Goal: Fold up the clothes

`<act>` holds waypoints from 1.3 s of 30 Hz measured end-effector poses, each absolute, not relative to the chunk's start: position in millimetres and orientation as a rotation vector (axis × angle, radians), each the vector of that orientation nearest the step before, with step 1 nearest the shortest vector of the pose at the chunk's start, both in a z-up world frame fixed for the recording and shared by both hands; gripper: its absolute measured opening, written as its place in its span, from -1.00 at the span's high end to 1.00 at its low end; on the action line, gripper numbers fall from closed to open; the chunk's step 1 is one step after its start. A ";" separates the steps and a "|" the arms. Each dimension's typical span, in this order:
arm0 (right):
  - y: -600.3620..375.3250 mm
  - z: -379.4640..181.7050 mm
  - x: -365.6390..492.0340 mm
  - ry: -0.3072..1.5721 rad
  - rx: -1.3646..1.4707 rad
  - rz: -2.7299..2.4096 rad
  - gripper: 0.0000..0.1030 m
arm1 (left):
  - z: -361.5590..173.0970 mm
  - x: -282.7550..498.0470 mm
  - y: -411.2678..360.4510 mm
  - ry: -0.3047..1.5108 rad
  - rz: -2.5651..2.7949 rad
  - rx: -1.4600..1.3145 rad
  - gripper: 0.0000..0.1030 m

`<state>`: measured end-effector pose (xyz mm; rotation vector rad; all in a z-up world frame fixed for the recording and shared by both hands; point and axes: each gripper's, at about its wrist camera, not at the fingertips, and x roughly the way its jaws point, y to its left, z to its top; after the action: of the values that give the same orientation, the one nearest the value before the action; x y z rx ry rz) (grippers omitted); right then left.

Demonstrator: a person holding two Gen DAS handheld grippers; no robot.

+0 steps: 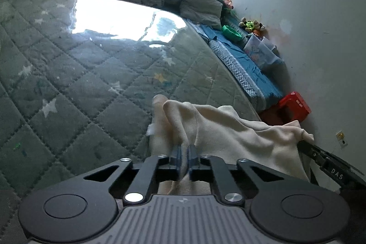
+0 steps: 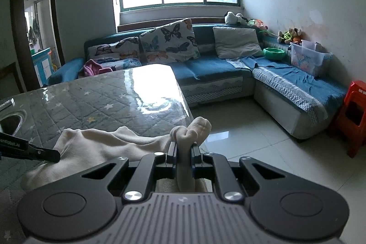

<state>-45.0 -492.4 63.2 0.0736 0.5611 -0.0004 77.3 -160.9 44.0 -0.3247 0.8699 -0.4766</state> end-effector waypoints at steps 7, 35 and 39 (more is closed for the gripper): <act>-485.8 60.7 -35.1 0.549 0.058 0.001 0.80 | 57.7 65.9 -151.2 0.796 -0.444 -0.291 0.91; -450.9 33.4 21.4 0.659 0.033 0.042 0.32 | 53.9 57.8 -170.8 0.826 -0.533 -0.232 0.55; -450.4 25.4 29.3 0.678 0.026 0.033 0.18 | 48.5 61.6 -171.5 0.842 -0.531 -0.234 0.55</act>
<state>29.3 -450.4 25.4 0.0257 0.6784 0.0327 61.6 -171.5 48.5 -0.2342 0.8421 -0.5306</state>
